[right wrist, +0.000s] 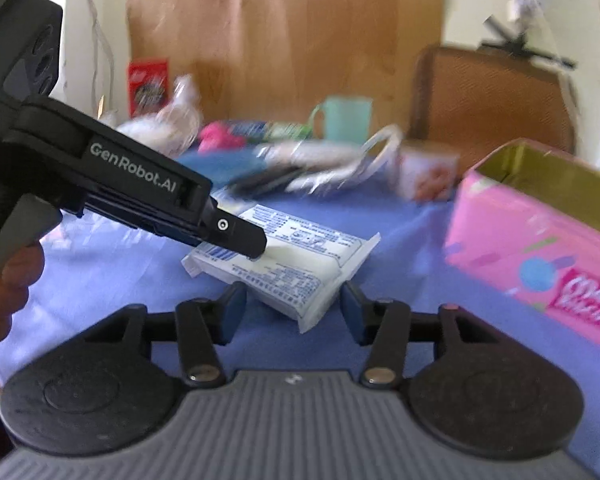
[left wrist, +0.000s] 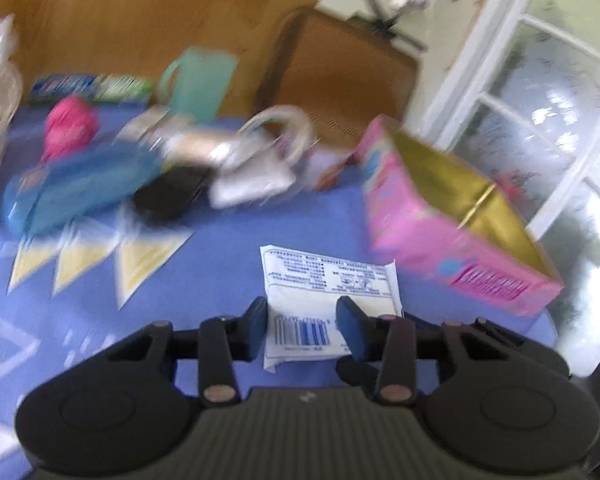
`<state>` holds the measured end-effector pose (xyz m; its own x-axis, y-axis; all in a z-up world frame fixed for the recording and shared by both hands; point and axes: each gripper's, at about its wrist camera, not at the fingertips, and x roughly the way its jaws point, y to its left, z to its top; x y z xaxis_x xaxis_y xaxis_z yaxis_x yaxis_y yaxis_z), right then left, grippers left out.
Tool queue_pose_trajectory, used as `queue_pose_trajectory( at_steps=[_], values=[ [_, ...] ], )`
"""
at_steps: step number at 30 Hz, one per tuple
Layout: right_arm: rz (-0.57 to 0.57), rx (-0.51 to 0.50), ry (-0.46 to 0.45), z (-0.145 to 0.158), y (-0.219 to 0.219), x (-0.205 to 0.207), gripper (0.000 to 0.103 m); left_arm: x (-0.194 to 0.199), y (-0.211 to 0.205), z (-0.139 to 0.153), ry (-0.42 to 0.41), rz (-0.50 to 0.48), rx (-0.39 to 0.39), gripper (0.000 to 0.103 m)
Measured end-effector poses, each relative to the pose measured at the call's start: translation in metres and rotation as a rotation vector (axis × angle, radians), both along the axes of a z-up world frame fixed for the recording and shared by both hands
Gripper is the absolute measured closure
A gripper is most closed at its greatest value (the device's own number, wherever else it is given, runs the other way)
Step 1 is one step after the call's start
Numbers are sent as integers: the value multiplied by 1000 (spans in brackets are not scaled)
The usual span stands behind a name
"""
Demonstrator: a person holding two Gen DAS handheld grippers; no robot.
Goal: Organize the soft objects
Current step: 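Lower the wet-wipe pack into the pink tin and release it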
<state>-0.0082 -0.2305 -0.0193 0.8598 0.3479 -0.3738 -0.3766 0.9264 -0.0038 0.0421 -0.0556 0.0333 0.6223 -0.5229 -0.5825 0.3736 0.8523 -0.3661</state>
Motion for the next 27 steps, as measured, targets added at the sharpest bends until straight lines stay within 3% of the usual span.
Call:
queue_pose_trajectory(
  at_steps=[6, 11, 15, 19, 27],
  values=[
    [-185, 12, -184, 30, -44, -4, 48, 12, -67, 52, -182, -121, 2, 65],
    [-315, 35, -162, 35, -89, 18, 48, 36, -132, 57, -254, -187, 47, 65],
    [-381, 28, -116, 30, -110, 44, 46, 63, -167, 45, -217, -170, 82, 62],
    [-406, 59, -104, 25, -117, 51, 46, 69, -167, 33, -170, -150, 76, 62],
    [-396, 121, -148, 23, -108, 28, 46, 36, -127, 38, -222, -141, 52, 62]
  ],
)
